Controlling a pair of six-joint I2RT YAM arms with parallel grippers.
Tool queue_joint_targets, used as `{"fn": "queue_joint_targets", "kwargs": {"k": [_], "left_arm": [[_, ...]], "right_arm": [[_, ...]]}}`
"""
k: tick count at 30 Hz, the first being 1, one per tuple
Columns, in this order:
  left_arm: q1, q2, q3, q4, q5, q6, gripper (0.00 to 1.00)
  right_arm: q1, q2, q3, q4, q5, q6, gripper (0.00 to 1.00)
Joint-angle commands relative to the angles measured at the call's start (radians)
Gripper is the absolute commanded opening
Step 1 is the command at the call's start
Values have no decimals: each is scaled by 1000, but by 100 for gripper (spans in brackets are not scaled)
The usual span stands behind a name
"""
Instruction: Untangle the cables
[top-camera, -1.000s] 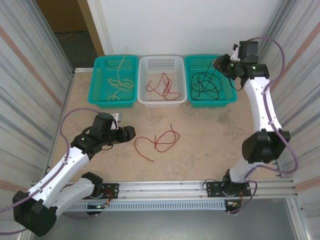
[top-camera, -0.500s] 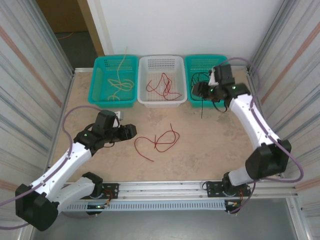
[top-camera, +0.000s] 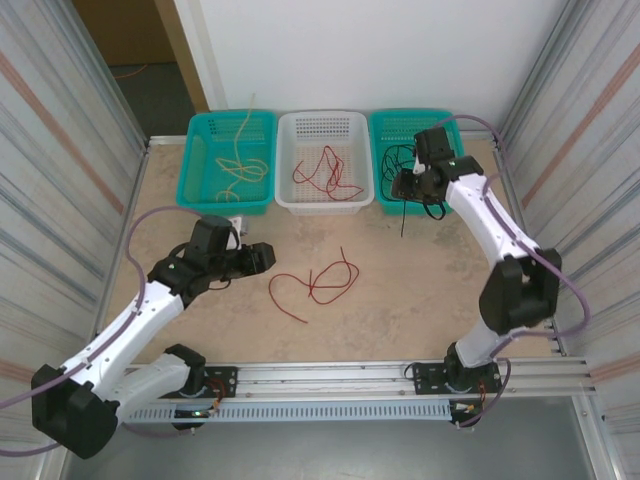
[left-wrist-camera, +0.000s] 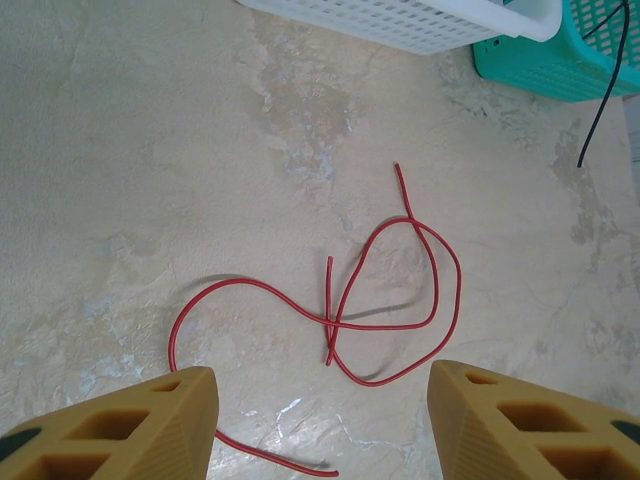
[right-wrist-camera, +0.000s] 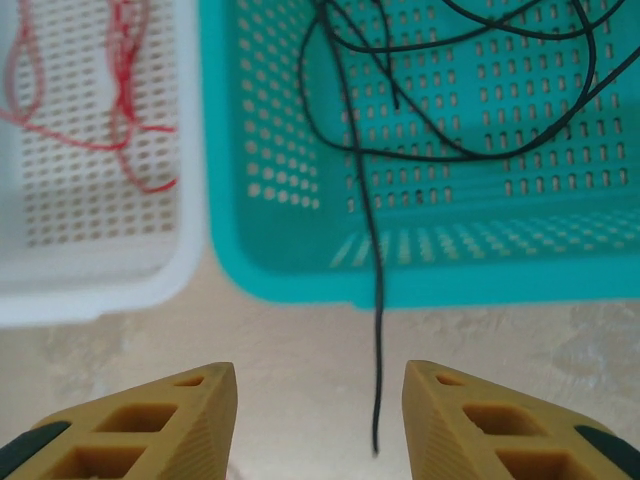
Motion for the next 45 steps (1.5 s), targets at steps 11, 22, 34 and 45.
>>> {"fn": "queue_joint_targets", "kwargs": {"k": [11,22,34,45], "left_arm": [[15,-12,-22,-6,-15,29,55],[27,-1,-42,16,19,44,52],[27,-68,-84,23,72,-40,57],[27,-34,-43,51,126,-64,55]], "right_arm": [[-28,302,247,-52,88,-76,5],[-71,360,319,-51,116,-75,0],[257,-215,-377,203,-32,101,48],[523,-121,-481,133,111,351,53]]}}
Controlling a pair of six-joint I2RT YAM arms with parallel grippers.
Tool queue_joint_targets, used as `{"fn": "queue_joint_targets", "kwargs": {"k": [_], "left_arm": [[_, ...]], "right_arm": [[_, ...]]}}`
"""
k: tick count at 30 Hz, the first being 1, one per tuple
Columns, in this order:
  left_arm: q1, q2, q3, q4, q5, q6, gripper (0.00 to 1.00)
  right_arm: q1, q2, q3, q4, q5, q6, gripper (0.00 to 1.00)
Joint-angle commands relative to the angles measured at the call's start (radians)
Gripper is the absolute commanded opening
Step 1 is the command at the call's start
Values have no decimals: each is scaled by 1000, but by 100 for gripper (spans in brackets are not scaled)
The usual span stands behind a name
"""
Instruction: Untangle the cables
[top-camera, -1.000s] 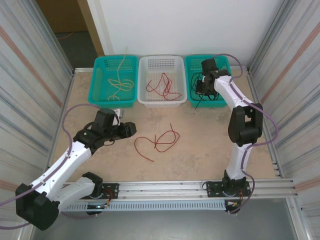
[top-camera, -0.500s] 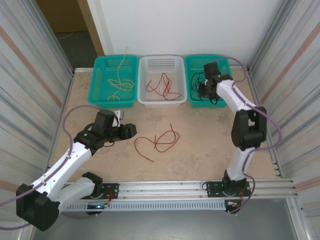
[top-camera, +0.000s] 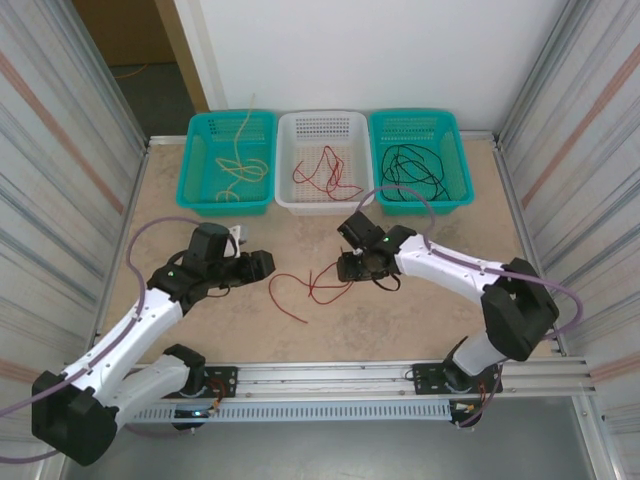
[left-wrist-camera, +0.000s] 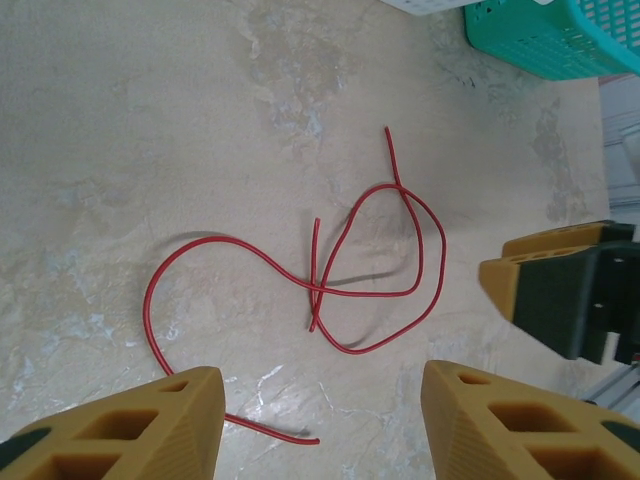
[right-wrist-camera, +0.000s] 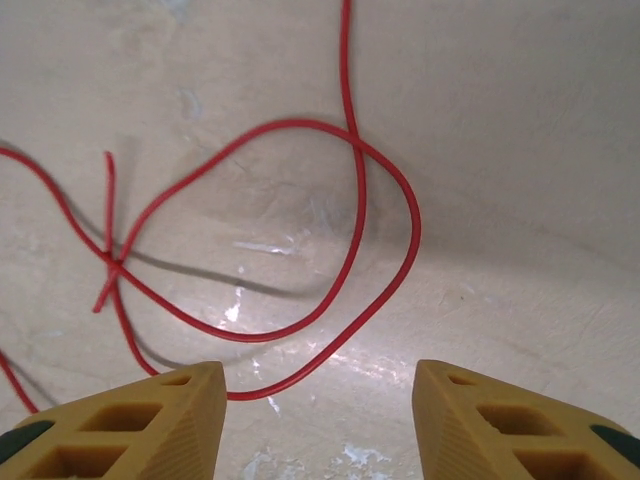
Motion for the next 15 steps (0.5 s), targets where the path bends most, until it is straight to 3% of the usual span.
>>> {"fn": "queue_joint_targets", "kwargs": {"k": [1,4,10,12,15], "left_arm": [[7,-4,35,22,32,-16,55],[7,-18,23,17,28,-20,55],[7,-32,10,13,22,-28,56],[7,-25,16,14,28,-23,56],[7,-9,31,14,30,-12,56]], "right_arm": [[-42,33,-15,4,3,114,53],[-95,74,-52,117,-160,140,51],[-110,148,-42,146,-180,167,41],[-114,154,-48,158,-184,174,35],[-124,131,-61,173,-177,176,16]]}}
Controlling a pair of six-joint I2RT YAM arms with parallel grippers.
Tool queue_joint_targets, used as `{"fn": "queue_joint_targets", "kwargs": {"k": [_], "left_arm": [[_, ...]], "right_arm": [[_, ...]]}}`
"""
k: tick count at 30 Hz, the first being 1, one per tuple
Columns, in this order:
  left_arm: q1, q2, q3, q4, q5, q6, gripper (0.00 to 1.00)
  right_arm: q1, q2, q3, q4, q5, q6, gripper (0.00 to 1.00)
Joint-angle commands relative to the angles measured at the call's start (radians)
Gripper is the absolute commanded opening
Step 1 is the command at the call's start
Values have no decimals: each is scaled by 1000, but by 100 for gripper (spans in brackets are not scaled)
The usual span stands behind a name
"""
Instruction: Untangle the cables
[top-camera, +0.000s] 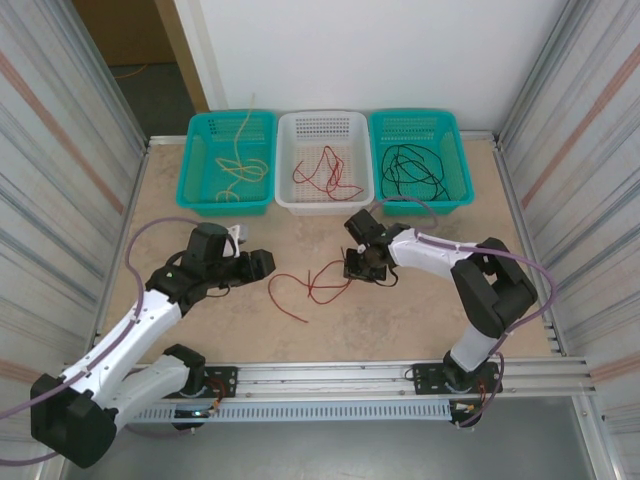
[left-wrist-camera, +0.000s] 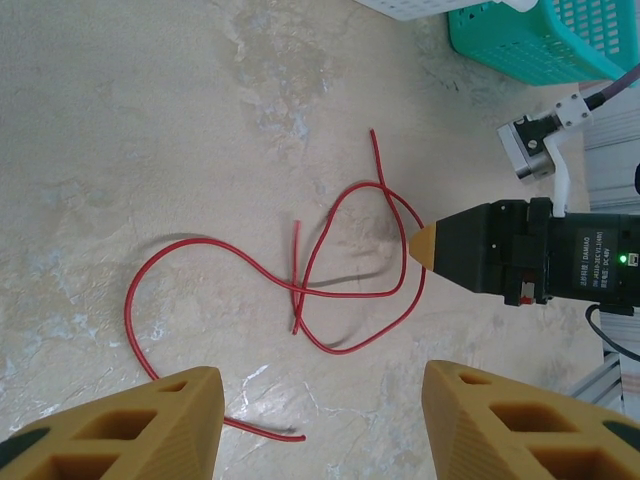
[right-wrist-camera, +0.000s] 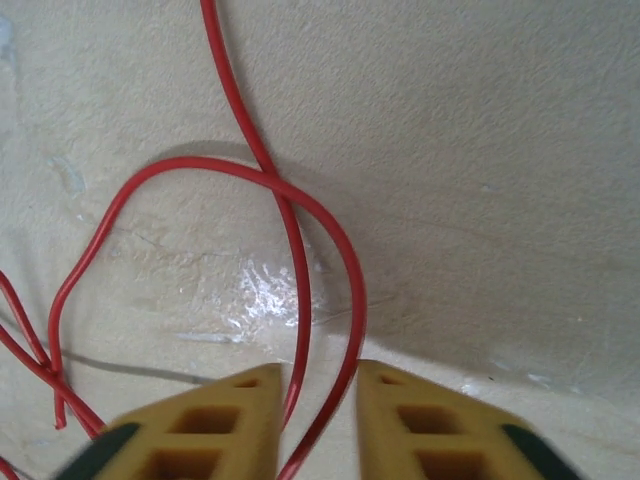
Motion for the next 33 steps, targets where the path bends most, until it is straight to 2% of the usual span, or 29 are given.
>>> {"fn": "queue_joint_targets", "kwargs": {"k": [1,4,8,16,25,33], "left_arm": [[8,12,35,9,16,5,56],[8,28,49,16,26,11,55],[8,37,56,36,51,13,55],[-24,21,58,140,121,14,60],[-132,70,147,190,86,69,65],[-151,117,166,219,84,72,58]], "right_arm": [[-13,-30,-19,26,-6,23,11],[-17,-76,-17,27,3,4,0],[-9,-184,2,13,26,-55,0],[98,-389,149,-104,160,-205,0],[174,-480,265,-143,225,-256,0],[206,-491,291,-141,216,-266,0]]}}
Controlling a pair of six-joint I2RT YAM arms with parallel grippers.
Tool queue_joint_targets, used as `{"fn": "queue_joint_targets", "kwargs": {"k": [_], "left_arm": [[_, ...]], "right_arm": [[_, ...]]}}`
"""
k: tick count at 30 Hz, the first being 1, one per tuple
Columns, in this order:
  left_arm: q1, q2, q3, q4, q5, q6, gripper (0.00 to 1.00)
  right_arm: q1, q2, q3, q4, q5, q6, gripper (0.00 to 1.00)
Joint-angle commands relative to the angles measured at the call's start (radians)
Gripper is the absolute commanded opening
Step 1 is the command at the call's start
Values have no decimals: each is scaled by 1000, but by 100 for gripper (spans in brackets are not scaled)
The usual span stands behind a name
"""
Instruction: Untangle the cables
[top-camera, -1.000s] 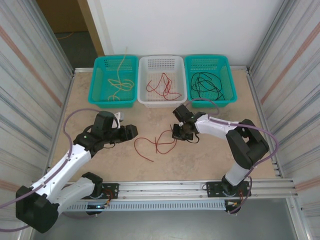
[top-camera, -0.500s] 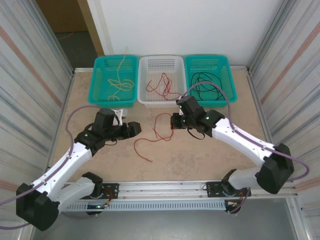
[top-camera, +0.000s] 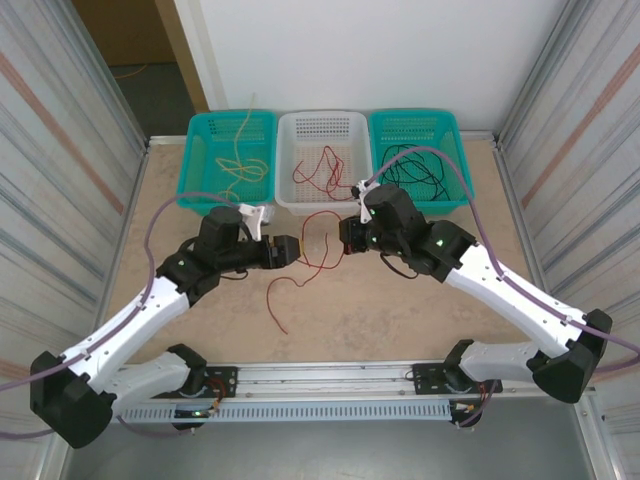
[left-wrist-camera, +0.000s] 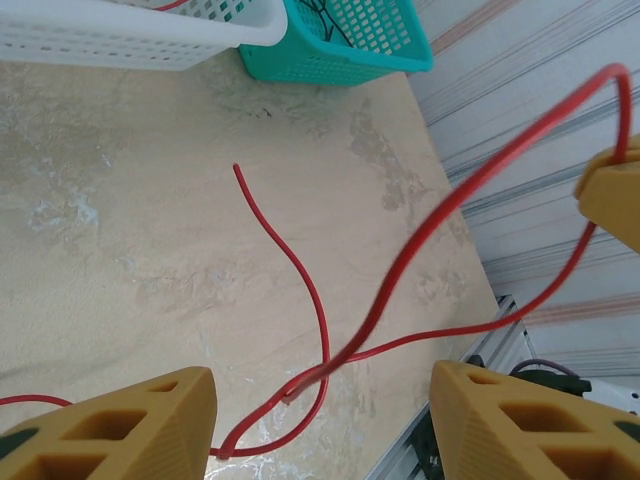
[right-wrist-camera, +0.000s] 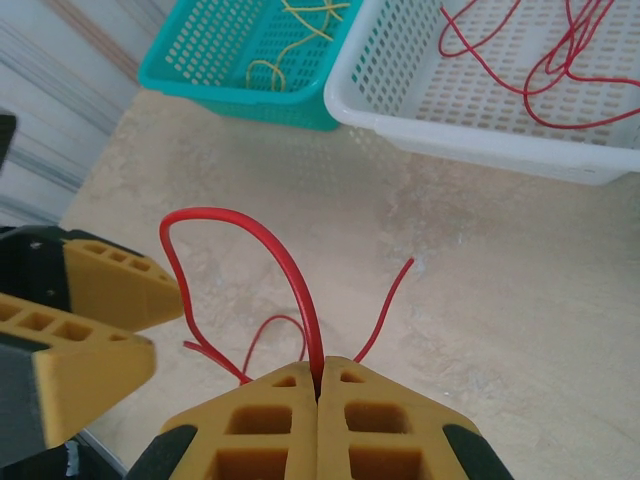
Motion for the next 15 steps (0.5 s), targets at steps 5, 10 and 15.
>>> {"fn": "queue_joint_targets", "kwargs": {"k": [5,10,15], "left_arm": [[-16,30,38,10,-44,31,54],[-16,34,42,19,-57,37,53],[-15,40,47,36,-27,40,60]], "right_arm": [[41,-10,37,-17,35,-37,0],[66,-4,49,-21,49,-50,0],[68,-12,57,-11,67,-48,0]]}}
